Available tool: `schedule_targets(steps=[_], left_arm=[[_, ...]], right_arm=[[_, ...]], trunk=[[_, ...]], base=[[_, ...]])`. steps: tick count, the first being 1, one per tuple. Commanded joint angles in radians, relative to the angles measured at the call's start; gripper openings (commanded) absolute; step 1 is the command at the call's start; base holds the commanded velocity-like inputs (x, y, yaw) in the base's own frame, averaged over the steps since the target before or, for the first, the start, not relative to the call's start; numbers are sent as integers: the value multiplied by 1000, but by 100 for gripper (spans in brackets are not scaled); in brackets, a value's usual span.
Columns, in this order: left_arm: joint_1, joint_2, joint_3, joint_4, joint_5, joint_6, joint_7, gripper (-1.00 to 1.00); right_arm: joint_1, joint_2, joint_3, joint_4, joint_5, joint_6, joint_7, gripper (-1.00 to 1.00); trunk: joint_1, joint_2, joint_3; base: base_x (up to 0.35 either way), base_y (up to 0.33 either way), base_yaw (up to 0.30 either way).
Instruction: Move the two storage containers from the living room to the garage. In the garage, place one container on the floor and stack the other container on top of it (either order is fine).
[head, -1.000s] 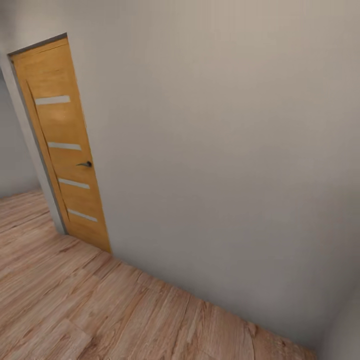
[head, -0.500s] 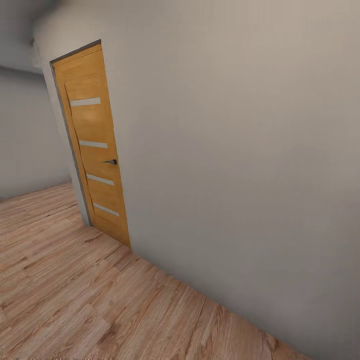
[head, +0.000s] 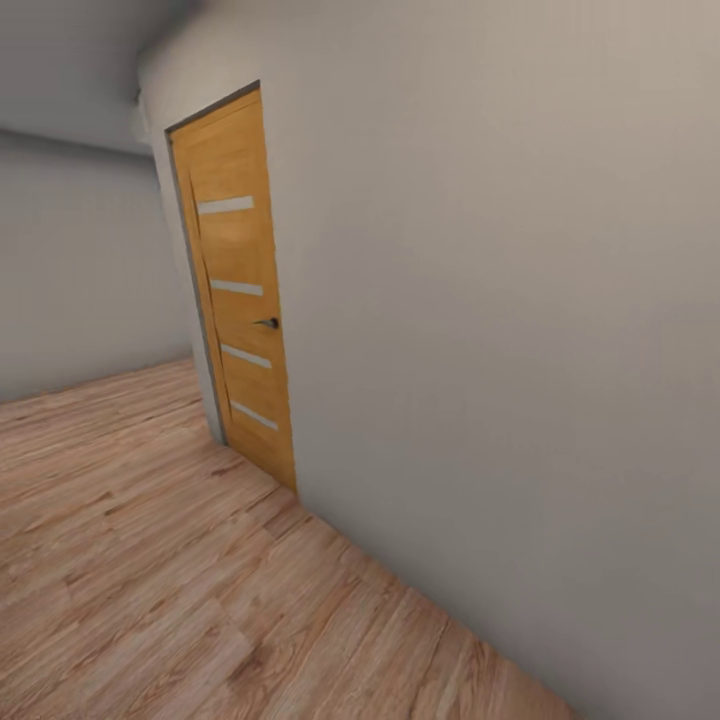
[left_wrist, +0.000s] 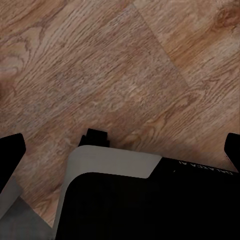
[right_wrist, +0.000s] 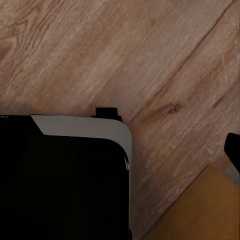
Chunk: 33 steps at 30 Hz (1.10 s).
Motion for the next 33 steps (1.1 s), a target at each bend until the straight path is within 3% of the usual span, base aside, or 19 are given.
schedule_targets(steps=[1,33], left_arm=[[-1,0,2,0,7,0,-3,100],[-1,0,2,0,7,0,-3,100]], right_arm=[[-1,0,8,3,-7,-5,-2,100],[-1,-1,10,3,-7,-5,-2,100]], trunk=[[0,-1,-1],[0,-1,-1]], base=[[247,0,270],[249,0,270]])
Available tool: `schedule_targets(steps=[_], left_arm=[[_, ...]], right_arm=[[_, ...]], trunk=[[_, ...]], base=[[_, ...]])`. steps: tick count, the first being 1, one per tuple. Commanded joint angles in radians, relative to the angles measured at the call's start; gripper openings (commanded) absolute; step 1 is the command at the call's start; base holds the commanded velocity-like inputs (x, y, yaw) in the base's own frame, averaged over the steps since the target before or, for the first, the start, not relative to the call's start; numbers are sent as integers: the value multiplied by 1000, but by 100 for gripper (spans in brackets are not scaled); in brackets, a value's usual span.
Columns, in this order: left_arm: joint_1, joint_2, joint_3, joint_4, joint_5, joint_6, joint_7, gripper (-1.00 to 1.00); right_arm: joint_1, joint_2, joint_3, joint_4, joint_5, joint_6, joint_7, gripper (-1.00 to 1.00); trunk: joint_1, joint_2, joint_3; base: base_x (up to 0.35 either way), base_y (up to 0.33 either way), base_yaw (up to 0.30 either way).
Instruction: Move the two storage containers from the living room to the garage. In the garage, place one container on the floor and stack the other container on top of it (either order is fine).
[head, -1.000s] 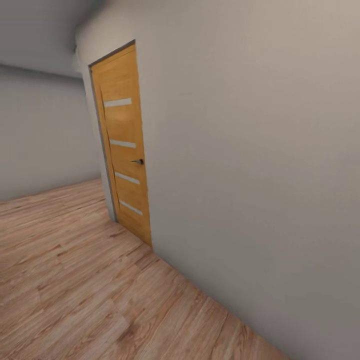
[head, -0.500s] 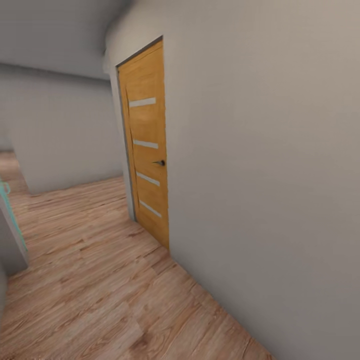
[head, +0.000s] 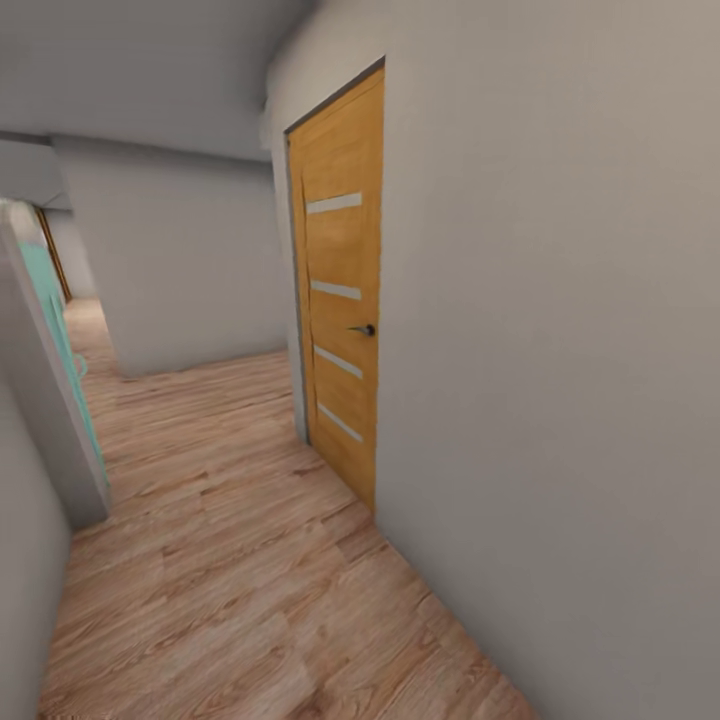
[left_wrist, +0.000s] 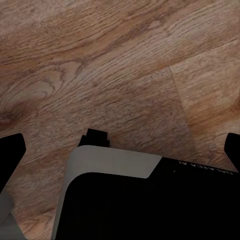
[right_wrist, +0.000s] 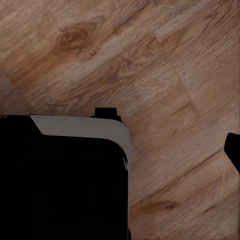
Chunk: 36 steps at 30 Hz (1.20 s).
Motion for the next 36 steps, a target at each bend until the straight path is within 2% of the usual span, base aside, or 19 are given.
schedule_targets(steps=[1,36], left_arm=[[-1,0,2,0,7,0,-3,100],[-1,0,2,0,7,0,-3,100]], right_arm=[[-1,0,8,3,-7,-5,-2,100],[-1,0,8,3,-6,-5,-2,100]], trunk=[[0,-1,-1],[0,-1,-1]], base=[[249,0,270],[249,0,270]])
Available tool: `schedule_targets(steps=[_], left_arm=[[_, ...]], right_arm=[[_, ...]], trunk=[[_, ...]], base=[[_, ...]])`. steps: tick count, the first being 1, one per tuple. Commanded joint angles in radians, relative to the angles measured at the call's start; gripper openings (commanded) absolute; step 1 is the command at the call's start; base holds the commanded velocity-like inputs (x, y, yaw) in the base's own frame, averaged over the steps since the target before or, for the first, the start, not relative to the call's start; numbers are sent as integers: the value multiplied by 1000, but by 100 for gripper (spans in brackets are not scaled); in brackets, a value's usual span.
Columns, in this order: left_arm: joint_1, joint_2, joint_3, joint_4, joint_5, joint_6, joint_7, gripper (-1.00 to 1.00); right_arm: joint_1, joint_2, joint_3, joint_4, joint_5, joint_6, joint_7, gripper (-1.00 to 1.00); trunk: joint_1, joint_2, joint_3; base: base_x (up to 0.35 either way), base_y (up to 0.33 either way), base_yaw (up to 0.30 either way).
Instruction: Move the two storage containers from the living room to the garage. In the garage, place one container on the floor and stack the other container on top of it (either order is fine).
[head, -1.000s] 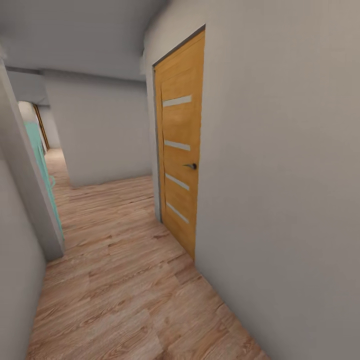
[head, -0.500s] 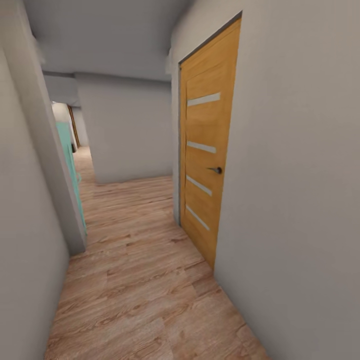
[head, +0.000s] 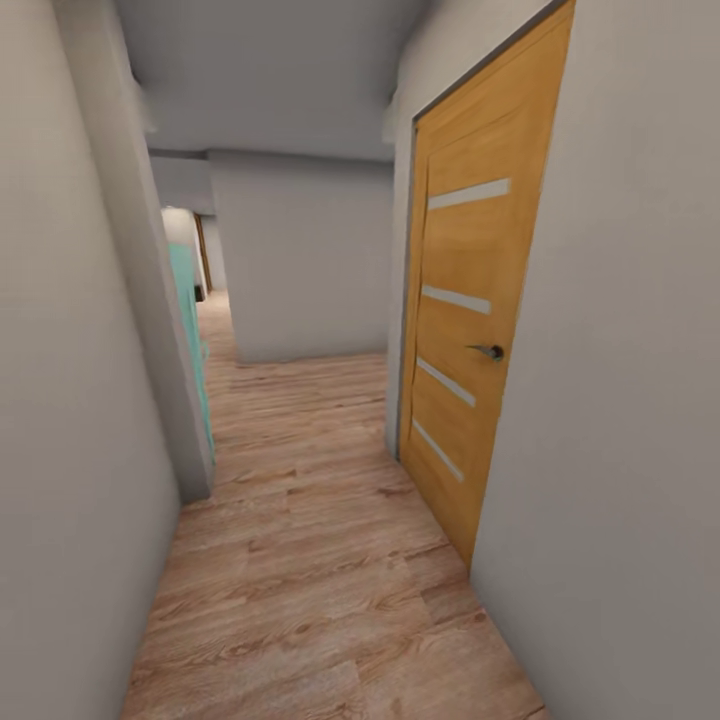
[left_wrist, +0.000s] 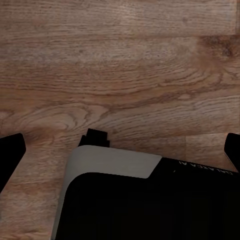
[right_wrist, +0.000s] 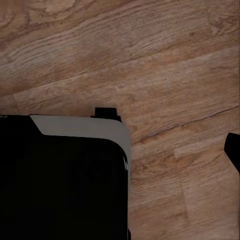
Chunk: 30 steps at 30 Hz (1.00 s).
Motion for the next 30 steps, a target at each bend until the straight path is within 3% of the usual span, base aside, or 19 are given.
schedule_targets(steps=[1,15,30], left_arm=[[-1,0,2,0,7,0,-3,100],[-1,-1,2,0,7,0,-3,100],[-1,-3,2,0,7,0,-3,100]], right_arm=[[-1,0,8,3,-7,-5,-2,100],[-1,0,7,3,-8,-5,-2,100],[-1,0,8,3,-12,-7,-17,100]], trunk=[[1,-1,-1],[1,-1,-1],[1,-1,-1]], base=[[249,0,270],[249,0,259],[285,0,32]])
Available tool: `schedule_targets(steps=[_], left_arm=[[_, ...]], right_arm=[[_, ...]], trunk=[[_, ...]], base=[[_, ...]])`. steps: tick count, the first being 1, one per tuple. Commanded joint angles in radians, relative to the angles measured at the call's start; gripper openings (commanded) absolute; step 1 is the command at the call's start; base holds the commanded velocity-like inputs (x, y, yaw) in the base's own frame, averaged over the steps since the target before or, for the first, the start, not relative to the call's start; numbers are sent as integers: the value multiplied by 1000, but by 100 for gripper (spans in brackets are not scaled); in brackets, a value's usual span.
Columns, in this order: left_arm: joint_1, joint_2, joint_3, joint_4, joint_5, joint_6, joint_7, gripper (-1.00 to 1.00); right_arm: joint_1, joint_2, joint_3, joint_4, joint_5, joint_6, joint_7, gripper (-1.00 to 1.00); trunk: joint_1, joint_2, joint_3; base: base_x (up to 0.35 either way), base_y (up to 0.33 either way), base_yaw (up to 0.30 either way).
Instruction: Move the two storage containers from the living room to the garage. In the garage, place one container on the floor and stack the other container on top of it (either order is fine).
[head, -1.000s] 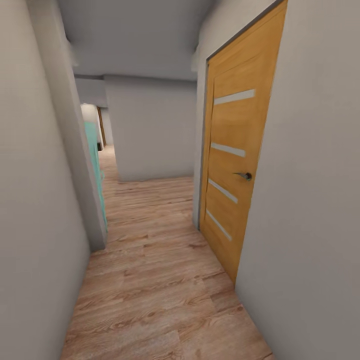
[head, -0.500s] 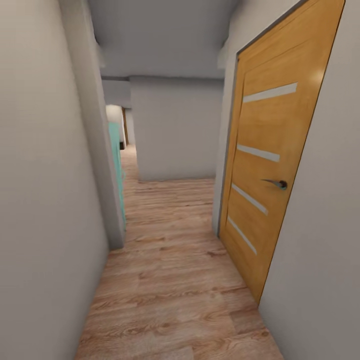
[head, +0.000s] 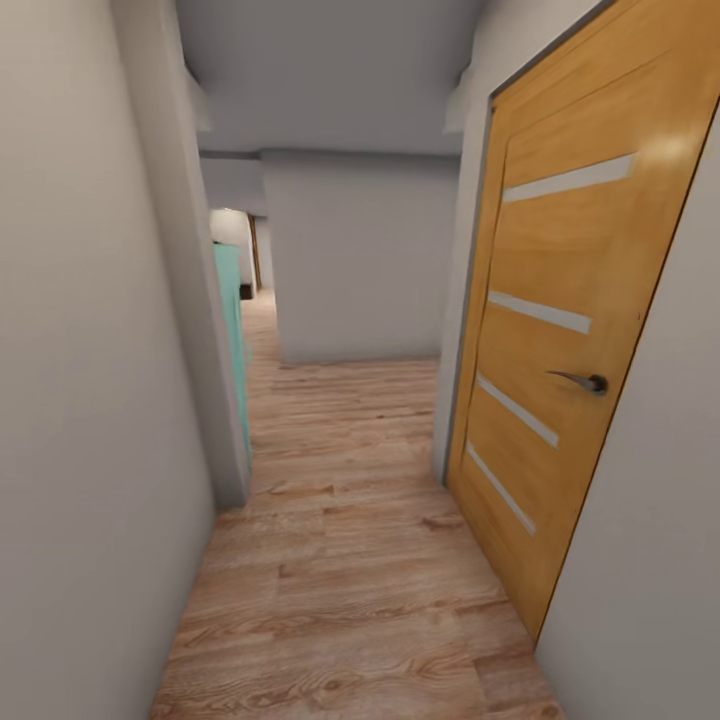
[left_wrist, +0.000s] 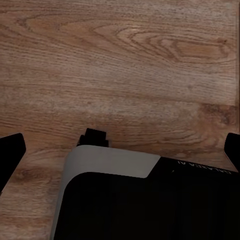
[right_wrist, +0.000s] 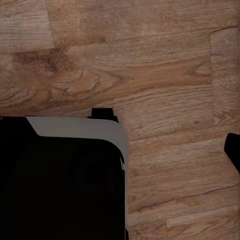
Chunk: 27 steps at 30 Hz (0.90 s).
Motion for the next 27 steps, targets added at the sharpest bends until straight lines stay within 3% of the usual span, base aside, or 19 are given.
schedule_targets(steps=[1,27], left_arm=[[-1,0,2,0,7,0,-3,100],[-1,0,2,0,7,3,-2,100]], right_arm=[[-1,0,8,3,-7,-5,-2,100],[-1,3,7,3,-4,-2,0,100]], trunk=[[1,-1,-1],[1,-1,-1]], base=[[320,0,1],[322,0,0]])
